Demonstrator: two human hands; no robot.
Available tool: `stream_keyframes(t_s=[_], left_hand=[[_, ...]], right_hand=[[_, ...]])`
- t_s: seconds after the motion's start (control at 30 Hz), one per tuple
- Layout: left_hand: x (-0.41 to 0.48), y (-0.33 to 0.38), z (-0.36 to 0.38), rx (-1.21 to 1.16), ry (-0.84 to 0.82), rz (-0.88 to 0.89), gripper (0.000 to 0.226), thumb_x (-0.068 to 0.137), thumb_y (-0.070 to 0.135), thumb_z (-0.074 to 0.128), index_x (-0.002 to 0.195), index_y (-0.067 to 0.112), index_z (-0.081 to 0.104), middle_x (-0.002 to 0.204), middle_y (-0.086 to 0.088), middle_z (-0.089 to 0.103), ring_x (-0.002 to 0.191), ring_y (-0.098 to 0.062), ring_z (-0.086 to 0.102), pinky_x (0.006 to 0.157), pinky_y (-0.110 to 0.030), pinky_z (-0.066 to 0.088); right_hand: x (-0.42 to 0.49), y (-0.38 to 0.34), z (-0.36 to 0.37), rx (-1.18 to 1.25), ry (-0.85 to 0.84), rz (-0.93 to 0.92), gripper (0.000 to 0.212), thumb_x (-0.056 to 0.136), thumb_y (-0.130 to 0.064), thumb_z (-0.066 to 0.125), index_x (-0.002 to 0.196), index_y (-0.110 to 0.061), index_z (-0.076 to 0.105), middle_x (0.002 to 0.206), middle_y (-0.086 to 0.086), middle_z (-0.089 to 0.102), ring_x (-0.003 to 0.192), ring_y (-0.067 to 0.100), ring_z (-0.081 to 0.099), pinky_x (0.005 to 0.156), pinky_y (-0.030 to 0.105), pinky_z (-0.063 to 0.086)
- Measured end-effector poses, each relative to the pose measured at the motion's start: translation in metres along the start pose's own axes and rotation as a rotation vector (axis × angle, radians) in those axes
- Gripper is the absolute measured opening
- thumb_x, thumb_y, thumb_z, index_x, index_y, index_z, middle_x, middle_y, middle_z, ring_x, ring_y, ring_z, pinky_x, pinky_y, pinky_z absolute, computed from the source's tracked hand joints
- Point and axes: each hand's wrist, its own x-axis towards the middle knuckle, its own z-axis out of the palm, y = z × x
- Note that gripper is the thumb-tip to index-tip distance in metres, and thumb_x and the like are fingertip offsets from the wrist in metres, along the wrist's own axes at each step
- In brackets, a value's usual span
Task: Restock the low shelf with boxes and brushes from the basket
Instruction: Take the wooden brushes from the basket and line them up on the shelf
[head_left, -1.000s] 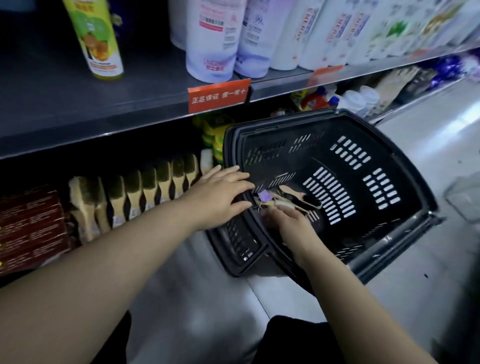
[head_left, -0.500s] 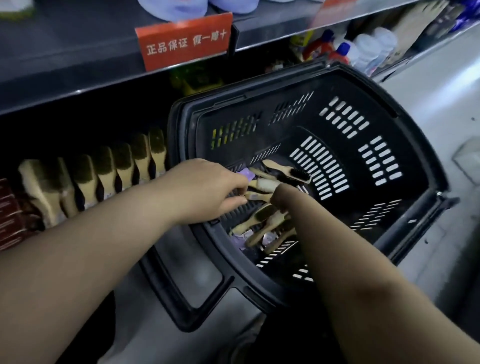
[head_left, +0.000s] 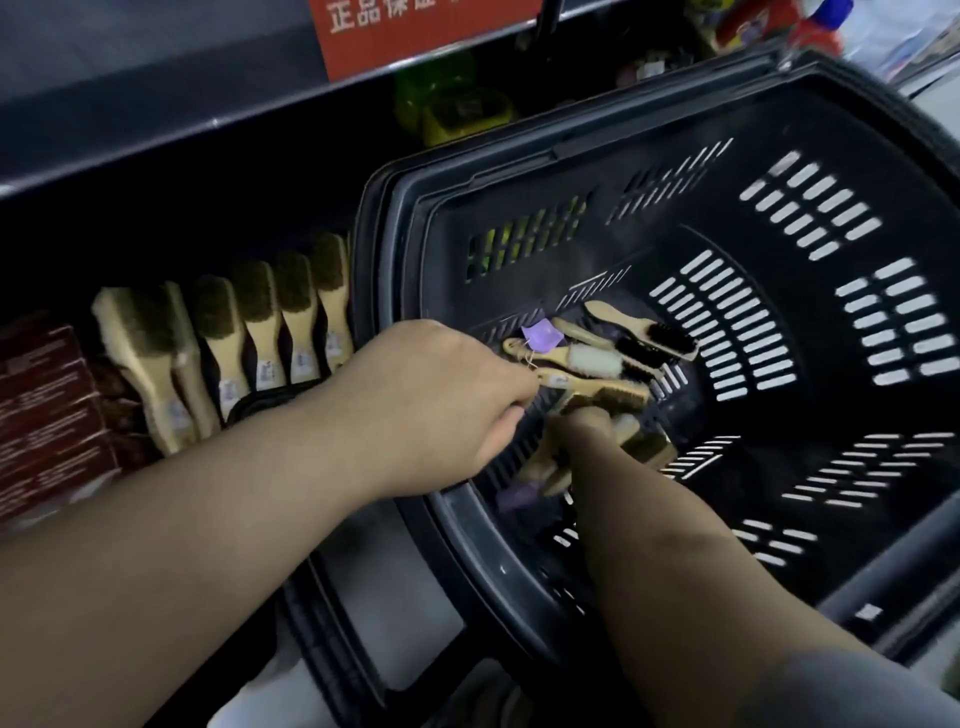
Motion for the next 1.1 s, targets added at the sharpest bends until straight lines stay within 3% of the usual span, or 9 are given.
stream_keyframes(t_s=[0.1,0.23,0.43,0.67,0.73,0.8,0.9,1.0,1.1], left_hand=[[-0.003,0.001,-0.004,0.023,-0.019,-0.012,0.033,0.085,0.042,0.026,0.09,0.029,0.056,0.058,0.012,0.033,0.061,-0.012,0.035,0.06,-0.029,0.04],[0.004,0.004,-0.003,-0.037,-0.083,-0.105,0.027,0.093,0.041,0.035,0.107,0.028,0.054,0.078,0.01,0.055,0.071,-0.013,0.049,0.058,-0.029,0.038],[0.016,0.015,-0.008,-0.269,0.046,-0.344,0.071,0.096,0.033,0.046,0.149,0.01,0.003,0.144,-0.013,0.038,0.122,-0.027,0.047,0.092,-0.033,0.039],[0.024,0.027,-0.011,-1.139,-0.135,-0.451,0.027,0.094,0.017,0.055,0.119,0.01,0.047,0.092,0.0,0.071,0.074,-0.008,0.07,0.075,-0.025,0.052],[0.024,0.025,-0.009,-1.254,-0.056,-0.489,0.015,0.092,0.013,0.057,0.105,0.006,0.058,0.08,-0.001,0.07,0.062,-0.004,0.067,0.065,-0.023,0.054],[0.023,0.024,-0.01,-1.364,0.003,-0.539,0.013,0.092,0.01,0.057,0.103,0.004,0.06,0.072,-0.001,0.066,0.053,-0.001,0.063,0.053,-0.016,0.052],[0.022,0.024,-0.013,-1.411,-0.017,-0.562,0.015,0.095,0.017,0.052,0.105,0.01,0.06,0.071,0.002,0.061,0.055,0.0,0.061,0.051,-0.013,0.049],[0.022,0.022,-0.013,-1.463,-0.049,-0.58,0.019,0.096,0.011,0.047,0.113,0.011,0.056,0.083,0.001,0.057,0.065,-0.003,0.058,0.055,-0.011,0.05],[0.024,0.016,-0.011,-1.476,-0.081,-0.599,0.028,0.094,-0.003,0.044,0.118,0.008,0.054,0.094,-0.001,0.052,0.076,-0.006,0.055,0.064,-0.01,0.051]], right_hand=[[-0.01,-0.011,-0.011,-0.166,-0.178,-0.096,0.049,0.091,-0.038,0.05,0.132,-0.011,0.049,0.131,0.016,0.051,0.12,0.031,0.05,0.103,0.042,0.041],[-0.049,-0.028,-0.053,0.364,-0.596,-0.151,0.024,0.087,-0.015,0.05,0.074,-0.013,0.071,0.082,0.01,0.067,0.077,0.021,0.066,0.074,0.032,0.056],[-0.126,-0.062,-0.132,0.874,-0.898,-0.567,0.032,0.08,0.007,0.037,0.107,-0.002,0.052,0.091,0.011,0.073,0.084,0.02,0.071,0.074,0.03,0.059],[-0.156,-0.056,-0.137,1.0,-0.965,-0.866,0.039,0.066,-0.01,0.075,0.104,-0.006,0.069,0.104,0.013,0.07,0.095,0.024,0.068,0.086,0.034,0.055],[-0.139,-0.05,-0.134,1.094,-0.909,-0.775,0.041,0.075,-0.018,0.066,0.115,-0.009,0.063,0.11,0.01,0.068,0.1,0.022,0.066,0.089,0.032,0.054],[-0.112,-0.044,-0.127,1.081,-0.594,-0.504,0.04,0.087,-0.021,0.05,0.125,-0.009,0.054,0.106,0.005,0.067,0.098,0.019,0.064,0.082,0.029,0.053],[-0.068,-0.018,-0.1,0.484,-0.054,-0.176,0.038,0.094,-0.017,0.051,0.129,-0.005,0.052,0.1,0.006,0.062,0.091,0.018,0.057,0.068,0.022,0.047],[-0.037,0.011,-0.059,0.298,0.003,-0.042,0.041,0.095,-0.009,0.049,0.135,-0.001,0.045,0.114,0.008,0.053,0.11,0.024,0.053,0.058,0.007,0.044],[-0.02,0.023,-0.017,0.219,0.036,0.145,0.061,0.096,-0.015,0.049,0.145,0.002,0.017,0.148,0.018,0.029,0.134,0.031,0.034,0.093,0.022,0.041]])
